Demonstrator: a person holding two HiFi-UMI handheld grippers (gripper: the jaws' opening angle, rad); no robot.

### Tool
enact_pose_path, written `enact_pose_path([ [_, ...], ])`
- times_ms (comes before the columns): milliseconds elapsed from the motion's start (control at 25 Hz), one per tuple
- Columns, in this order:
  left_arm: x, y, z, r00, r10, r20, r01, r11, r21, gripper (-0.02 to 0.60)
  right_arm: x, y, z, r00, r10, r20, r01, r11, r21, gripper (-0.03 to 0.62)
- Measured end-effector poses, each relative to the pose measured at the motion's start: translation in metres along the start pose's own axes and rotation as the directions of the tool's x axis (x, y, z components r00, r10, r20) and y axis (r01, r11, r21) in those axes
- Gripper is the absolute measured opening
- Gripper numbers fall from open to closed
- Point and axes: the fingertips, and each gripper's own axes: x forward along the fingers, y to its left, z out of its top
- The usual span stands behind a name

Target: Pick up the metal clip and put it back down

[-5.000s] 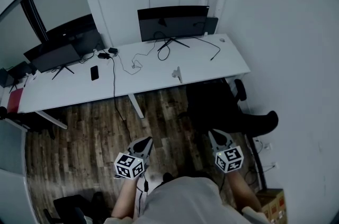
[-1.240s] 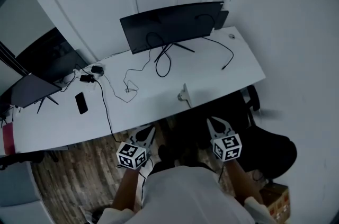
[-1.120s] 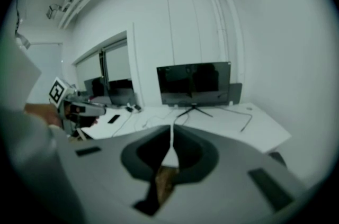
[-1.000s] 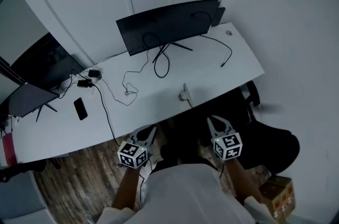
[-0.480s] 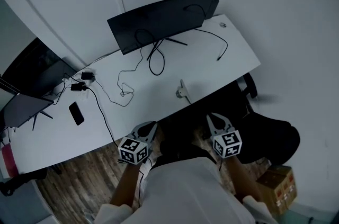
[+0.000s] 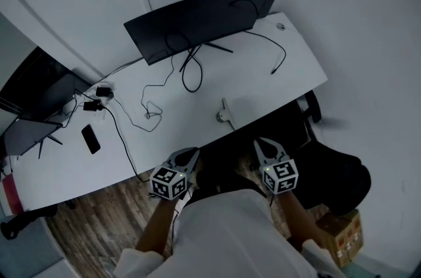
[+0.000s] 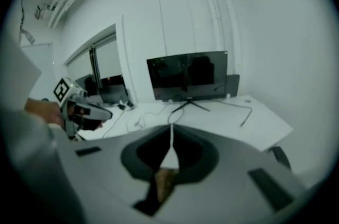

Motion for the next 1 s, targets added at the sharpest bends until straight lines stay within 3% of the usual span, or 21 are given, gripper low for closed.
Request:
enact_pose_path([
  [560, 0.092, 0.018, 0.0, 0.997, 0.007, -0.077, -0.016, 0.993, -0.114, 0.034, 0.058, -0.05, -0.019, 0.99, 0.102, -0.093, -0.1, 0.995, 0.028, 0.034],
  [1000, 0.151, 0.052, -0.025, 0.988, 0.005, -0.155, -0.047, 0.962, -0.269, 0.034, 0.103, -0.079, -0.053, 0.975, 0.149, -0.167, -0.135, 0.987, 0.089, 0.034],
])
